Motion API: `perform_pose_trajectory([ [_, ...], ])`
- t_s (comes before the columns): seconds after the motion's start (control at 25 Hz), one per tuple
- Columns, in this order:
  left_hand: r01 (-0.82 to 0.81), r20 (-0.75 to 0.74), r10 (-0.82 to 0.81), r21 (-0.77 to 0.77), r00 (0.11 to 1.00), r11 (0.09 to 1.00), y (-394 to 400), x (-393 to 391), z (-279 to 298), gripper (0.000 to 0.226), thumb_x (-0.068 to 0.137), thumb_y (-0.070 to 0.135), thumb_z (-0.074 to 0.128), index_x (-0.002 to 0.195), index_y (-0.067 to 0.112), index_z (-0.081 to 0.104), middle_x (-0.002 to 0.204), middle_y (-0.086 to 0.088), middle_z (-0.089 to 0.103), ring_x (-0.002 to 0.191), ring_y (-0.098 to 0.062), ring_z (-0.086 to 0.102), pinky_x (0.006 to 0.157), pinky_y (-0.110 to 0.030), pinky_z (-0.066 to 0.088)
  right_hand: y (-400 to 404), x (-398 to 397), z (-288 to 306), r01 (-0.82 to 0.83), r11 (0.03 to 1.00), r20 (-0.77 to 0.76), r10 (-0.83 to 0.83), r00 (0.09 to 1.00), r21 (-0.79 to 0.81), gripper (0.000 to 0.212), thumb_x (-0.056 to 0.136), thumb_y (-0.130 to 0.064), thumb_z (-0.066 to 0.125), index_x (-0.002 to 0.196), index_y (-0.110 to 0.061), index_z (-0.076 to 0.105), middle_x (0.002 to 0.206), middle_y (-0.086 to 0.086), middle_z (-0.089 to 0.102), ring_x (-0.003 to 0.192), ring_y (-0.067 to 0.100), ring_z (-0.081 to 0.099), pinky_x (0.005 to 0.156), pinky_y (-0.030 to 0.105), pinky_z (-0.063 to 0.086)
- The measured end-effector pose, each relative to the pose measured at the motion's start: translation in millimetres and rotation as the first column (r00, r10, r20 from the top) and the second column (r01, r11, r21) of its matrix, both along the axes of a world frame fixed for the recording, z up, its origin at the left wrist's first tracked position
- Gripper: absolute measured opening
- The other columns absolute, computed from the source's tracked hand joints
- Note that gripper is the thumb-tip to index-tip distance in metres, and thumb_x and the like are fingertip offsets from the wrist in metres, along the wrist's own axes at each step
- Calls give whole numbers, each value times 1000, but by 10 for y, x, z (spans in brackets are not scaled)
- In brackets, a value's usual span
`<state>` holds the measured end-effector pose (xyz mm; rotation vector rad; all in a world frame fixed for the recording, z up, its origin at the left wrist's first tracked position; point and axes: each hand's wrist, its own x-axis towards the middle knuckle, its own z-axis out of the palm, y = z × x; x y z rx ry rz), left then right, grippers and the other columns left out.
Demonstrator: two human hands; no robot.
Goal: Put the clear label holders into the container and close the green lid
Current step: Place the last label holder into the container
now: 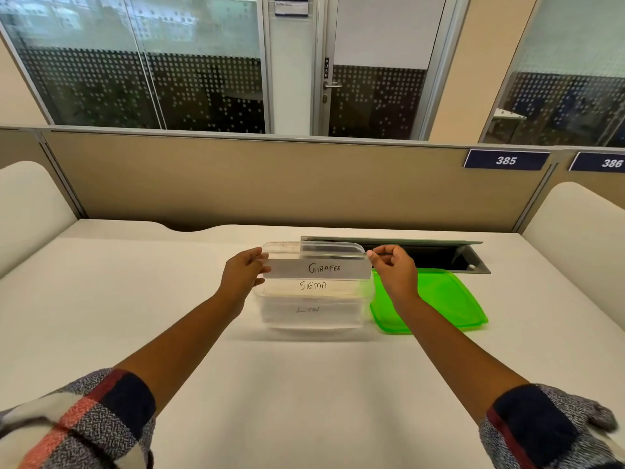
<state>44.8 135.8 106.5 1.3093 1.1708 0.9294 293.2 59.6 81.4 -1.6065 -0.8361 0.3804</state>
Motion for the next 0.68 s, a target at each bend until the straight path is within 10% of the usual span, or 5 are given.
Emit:
perform_pose_trajectory([
  [0.24,50,-147,-52,-16,988,999,147,36,-118,37,95,7,41,131,0,45,130,-18,55,96,-24,58,84,-33,47,139,53,-154,-12,994,66,20,998,-109,10,83,-15,67,89,-8,63,79,7,63,72,19,56,58,22,41],
  [0.44,148,-282,-163,-73,945,986,216,150,-95,34,95,6,40,129,-1,45,122,-15,54,67,-19,64,60,-24,55,192,140,-239,54,977,282,7,959,-208,9,88,-15,57,93,-14,65,89,8,71,86,25,61,76,36,48],
  [0.68,76,-404,-143,-179,903,981,358,239,-138,12,91,0,45,102,4,48,75,-11,59,48,-17,62,75,-39,57,189,37,-248,262,914,776,83,626,-310,16,93,-22,51,100,-22,65,85,7,69,90,30,54,73,35,18],
])
